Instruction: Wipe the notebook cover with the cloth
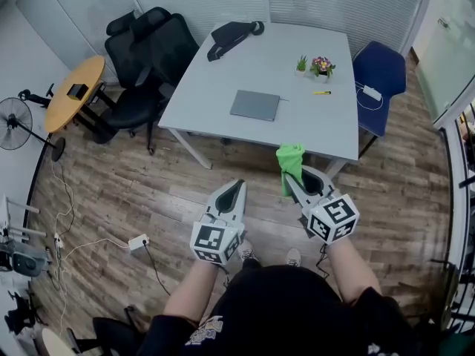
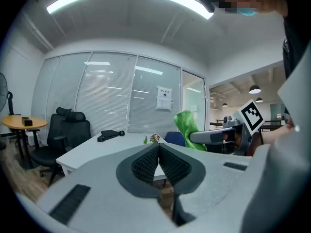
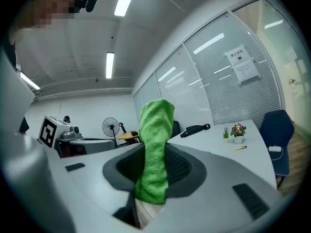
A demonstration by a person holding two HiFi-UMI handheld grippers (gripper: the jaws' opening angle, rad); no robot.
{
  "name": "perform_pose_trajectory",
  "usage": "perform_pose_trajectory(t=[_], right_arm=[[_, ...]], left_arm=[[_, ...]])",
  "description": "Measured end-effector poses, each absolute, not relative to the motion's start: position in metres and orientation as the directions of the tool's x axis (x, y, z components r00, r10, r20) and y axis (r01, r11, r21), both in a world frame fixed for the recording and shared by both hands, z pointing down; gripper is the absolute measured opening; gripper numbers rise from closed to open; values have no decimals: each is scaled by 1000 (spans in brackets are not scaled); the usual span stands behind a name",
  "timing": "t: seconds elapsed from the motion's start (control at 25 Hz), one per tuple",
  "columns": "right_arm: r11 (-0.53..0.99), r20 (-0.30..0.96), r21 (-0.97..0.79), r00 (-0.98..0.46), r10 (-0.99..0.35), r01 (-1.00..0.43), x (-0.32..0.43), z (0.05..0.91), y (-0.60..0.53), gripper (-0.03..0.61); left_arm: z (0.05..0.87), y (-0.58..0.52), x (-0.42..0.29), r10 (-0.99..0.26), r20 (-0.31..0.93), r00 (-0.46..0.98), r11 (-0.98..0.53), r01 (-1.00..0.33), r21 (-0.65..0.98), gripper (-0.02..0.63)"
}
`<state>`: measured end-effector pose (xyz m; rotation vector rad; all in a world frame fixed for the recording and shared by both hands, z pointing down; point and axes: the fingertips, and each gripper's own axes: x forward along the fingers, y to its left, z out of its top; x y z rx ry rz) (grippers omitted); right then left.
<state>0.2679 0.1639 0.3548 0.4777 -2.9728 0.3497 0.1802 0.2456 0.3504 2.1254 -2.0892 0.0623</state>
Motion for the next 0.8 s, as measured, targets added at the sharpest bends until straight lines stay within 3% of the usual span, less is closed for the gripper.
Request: perform_pose_trajectory(t=[0.6, 0.68, 0.8], right_arm=[[906, 149, -229, -932, -330, -357, 234, 353, 159, 112], [903, 154, -227, -929, -335, -364, 226, 354, 159, 112], [900, 162, -223, -925, -345, -375, 214, 356, 157, 112]], left_arm=[[357, 241, 138, -987, 151, 55, -41, -995, 94, 9], [359, 240, 130, -987, 150, 65, -51, -994, 100, 49], [362, 236, 118, -986, 145, 77, -63, -993, 98, 187]])
